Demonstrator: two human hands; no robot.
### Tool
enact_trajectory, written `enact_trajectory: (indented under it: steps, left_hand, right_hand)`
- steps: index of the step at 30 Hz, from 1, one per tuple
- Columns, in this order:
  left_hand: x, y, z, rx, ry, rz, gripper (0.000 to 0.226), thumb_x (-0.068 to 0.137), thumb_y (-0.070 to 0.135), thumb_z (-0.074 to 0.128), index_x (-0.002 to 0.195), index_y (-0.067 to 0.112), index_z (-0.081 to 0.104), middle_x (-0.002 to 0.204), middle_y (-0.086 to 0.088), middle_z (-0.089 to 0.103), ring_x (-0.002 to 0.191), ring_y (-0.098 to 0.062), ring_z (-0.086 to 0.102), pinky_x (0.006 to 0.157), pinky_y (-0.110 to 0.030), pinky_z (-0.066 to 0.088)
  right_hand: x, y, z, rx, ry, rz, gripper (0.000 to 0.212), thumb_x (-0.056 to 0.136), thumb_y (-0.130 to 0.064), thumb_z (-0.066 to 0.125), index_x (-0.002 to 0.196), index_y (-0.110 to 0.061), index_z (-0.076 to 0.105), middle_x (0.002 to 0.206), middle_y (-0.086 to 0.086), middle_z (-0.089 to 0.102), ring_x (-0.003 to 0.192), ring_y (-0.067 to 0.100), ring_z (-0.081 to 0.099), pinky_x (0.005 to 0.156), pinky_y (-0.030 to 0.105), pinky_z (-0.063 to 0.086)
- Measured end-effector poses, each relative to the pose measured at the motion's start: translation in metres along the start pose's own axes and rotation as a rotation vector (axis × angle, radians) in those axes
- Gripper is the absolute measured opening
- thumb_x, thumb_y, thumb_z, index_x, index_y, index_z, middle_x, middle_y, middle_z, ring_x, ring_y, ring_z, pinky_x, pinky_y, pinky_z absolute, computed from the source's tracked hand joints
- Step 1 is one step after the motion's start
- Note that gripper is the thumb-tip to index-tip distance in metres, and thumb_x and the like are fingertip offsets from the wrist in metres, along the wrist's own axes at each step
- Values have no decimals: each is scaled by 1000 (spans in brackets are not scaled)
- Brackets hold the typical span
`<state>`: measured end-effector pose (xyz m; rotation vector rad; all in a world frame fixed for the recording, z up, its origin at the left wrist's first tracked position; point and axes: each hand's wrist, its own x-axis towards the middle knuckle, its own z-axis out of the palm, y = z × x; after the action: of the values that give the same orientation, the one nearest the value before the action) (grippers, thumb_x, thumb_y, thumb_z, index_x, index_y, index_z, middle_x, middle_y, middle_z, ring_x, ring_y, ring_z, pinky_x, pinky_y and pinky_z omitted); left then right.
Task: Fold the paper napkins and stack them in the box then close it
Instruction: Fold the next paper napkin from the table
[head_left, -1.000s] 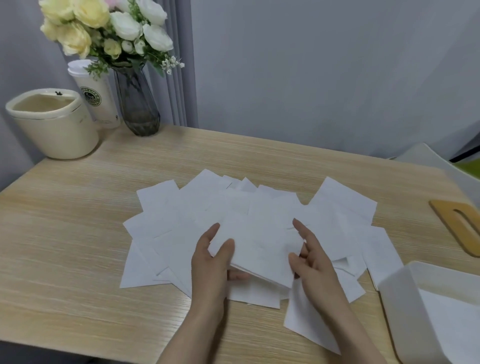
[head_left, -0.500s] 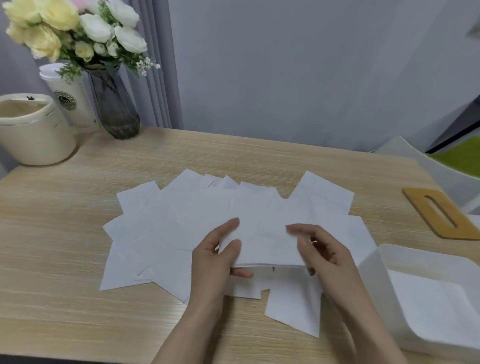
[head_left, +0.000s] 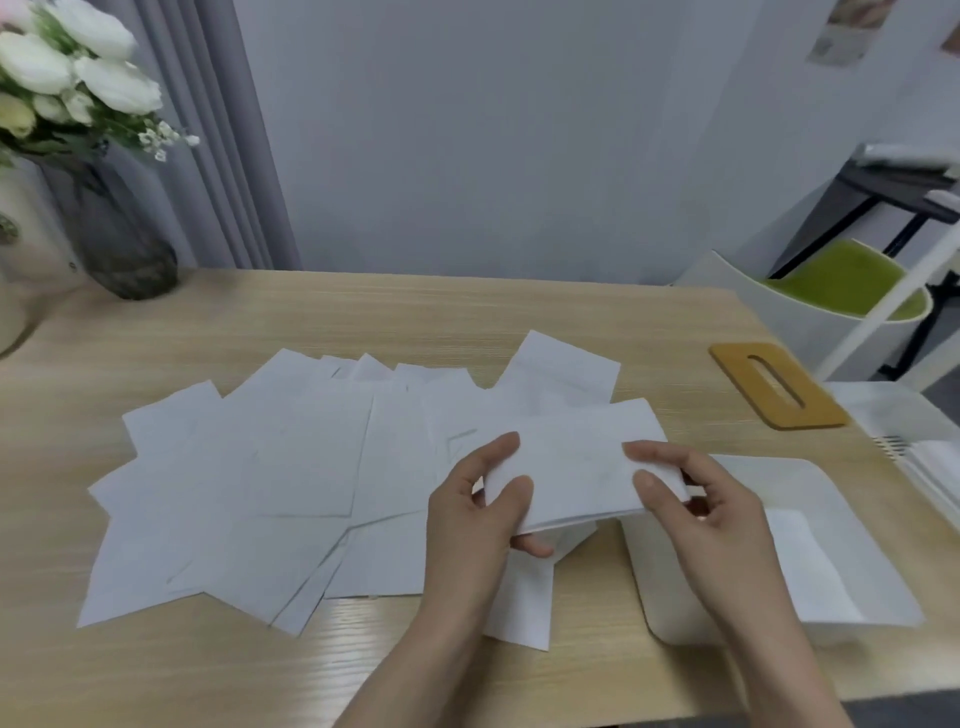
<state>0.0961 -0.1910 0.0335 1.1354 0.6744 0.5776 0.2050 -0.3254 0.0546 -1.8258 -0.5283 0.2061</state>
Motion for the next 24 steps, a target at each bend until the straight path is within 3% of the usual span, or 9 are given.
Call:
enact_trajectory:
  steps: [2,4,7,9,11,14,18,22,24]
  left_hand:
    - [-1,-4,12,28,-26,-2,37,90,5,64,120,26,65,126,7,61,57,-19,67,55,-17,51]
    - [-1,-9,23,56,-50,12,39,89,5,65,122,26,64,126,6,61,78,-17,67,58,-17,51]
    - [-2,-17,37,129,-59,56,41,87,7,66,118,34,64,120,18,62,103,-1,60,78,-15,51]
    - [-3,-21,45,175,-62,81,39,87,10,66,113,39,65,111,29,62,102,7,57,81,-9,47]
    - [-3,-26,53,217,-63,85,39,86,12,66,111,42,66,106,35,60,102,2,58,86,-15,48]
    - [-5,-34,64,263,-62,82,41,84,14,67,110,46,65,110,34,60,110,1,55,101,-31,47]
    - [-11,-40,80,334,-97,99,46,82,20,69,111,55,60,120,31,57,119,-1,50,104,-31,43]
    - [-21,-43,93,438,-122,141,55,72,40,60,119,66,47,132,40,45,135,2,32,112,-41,35]
    - [-27,-45,99,513,-132,177,56,71,44,57,117,73,41,132,53,30,137,11,14,117,-43,27]
  right_hand:
    - [2,5,-11,-18,26,2,30,87,-9,64,91,-38,71,103,-20,66,87,6,53,69,17,39]
    - [3,9,-20,-22,50,18,29,87,-10,65,89,-38,71,106,-18,65,87,4,52,70,19,38]
    - [3,14,-32,-34,73,34,29,86,-11,66,89,-40,71,106,-21,65,87,5,49,71,21,37]
    - [3,18,-39,-43,92,47,29,86,-12,66,90,-40,70,105,-25,63,92,8,48,75,22,38]
    - [3,22,-48,-50,115,65,28,85,-14,67,92,-41,70,108,-23,62,94,9,49,82,25,39]
    - [2,28,-63,-84,148,94,27,85,-18,67,95,-43,69,114,-14,60,95,6,52,90,29,41]
    - [-2,34,-84,-122,199,93,30,83,-16,69,95,-43,70,113,-12,58,107,-2,49,91,25,36]
    - [-10,37,-103,-125,233,105,31,83,-16,69,92,-45,70,110,-20,57,109,3,50,102,31,37]
    - [-13,39,-109,-126,237,136,30,83,-19,69,93,-48,69,113,-21,55,110,10,49,106,36,36]
